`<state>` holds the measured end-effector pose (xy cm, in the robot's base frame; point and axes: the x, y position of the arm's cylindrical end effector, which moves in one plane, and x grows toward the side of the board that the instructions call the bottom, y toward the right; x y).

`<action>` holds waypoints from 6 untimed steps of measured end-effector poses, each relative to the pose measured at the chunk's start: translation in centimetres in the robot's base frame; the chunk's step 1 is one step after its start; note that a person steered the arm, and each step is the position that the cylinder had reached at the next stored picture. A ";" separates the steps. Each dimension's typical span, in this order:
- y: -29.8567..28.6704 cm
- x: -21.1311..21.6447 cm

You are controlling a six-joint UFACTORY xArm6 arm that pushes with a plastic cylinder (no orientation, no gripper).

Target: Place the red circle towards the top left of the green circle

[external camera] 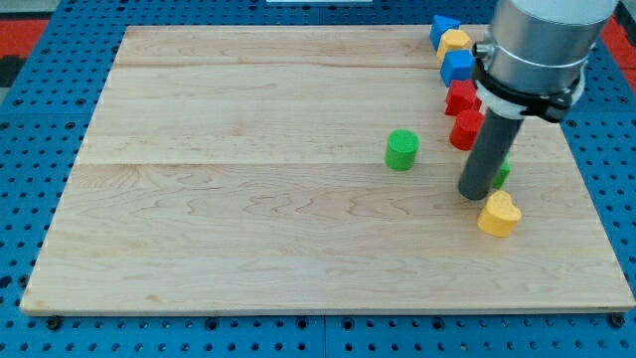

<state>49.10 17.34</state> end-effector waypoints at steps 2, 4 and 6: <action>3.7 3.4; 11.6 -6.0; -4.2 -10.2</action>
